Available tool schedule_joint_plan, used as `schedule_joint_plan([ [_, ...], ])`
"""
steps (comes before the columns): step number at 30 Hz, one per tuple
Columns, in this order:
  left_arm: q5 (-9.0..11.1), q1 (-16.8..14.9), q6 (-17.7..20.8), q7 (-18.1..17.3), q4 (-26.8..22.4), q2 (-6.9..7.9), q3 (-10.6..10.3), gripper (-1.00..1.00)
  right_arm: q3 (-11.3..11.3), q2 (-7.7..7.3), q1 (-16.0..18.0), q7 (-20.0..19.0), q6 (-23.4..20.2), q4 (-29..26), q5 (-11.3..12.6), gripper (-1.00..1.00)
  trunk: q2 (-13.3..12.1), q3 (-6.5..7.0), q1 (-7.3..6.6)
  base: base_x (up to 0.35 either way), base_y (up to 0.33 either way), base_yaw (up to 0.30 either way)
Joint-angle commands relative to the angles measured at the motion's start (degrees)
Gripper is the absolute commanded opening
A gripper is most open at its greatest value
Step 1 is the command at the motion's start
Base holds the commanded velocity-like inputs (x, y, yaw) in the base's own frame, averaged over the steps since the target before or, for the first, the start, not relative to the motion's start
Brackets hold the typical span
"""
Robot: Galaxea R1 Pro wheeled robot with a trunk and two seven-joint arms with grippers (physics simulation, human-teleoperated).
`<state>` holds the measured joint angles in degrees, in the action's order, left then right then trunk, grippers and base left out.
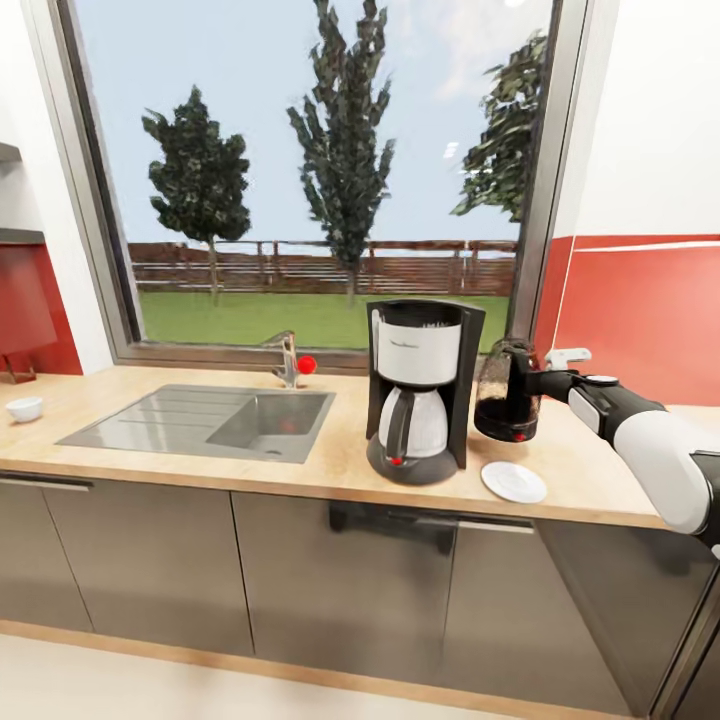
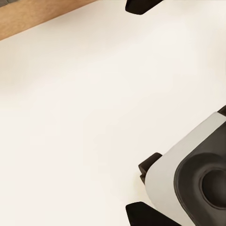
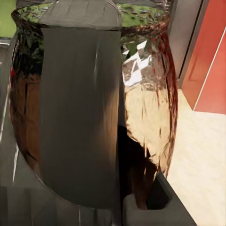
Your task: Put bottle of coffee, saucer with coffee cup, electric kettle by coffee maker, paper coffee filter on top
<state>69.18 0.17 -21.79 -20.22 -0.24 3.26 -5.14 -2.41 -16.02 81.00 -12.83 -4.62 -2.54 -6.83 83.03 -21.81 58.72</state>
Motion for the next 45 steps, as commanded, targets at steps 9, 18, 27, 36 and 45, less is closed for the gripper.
schedule_joint_plan([
  [9, 0.60, 0.01, -0.10, -0.20, -0.02, 0.00, -0.48, 1.00, -0.58, 0.11, 0.03, 0.19, -0.26, -0.19, -0.46, -1.00, 2.86, -1.31, 1.54, 0.000, 0.000, 0.000],
  [18, 0.35, 0.01, -0.18, 0.04, -0.02, -0.27, -0.48, 1.00, -0.58, -0.05, 0.03, 0.18, 0.17, -0.19, -0.43, -1.00, 2.86, -1.31, 1.54, 0.040, 0.000, 0.000],
  [27, -1.25, 0.01, -0.35, 0.18, -0.02, -0.44, -0.48, 1.00, -0.58, -0.21, 0.03, 0.18, 0.31, -0.19, -0.44, -1.00, 2.86, -1.31, 1.54, 0.090, 0.000, 0.000],
  [36, -1.33, 0.01, -0.39, 0.18, -0.02, -0.44, -0.48, 1.00, -0.58, -0.51, 0.03, 0.18, 0.31, -0.19, -0.46, -1.00, 2.86, -1.31, 1.54, 0.002, 0.000, 0.000],
  [45, -1.36, 0.01, -0.39, 0.18, -0.02, -0.44, -0.50, 1.00, -0.58, -0.36, 0.03, 0.18, 0.31, -0.19, -0.46, -1.00, 5.66, -2.57, 3.08, 0.000, 0.000, 0.000],
])
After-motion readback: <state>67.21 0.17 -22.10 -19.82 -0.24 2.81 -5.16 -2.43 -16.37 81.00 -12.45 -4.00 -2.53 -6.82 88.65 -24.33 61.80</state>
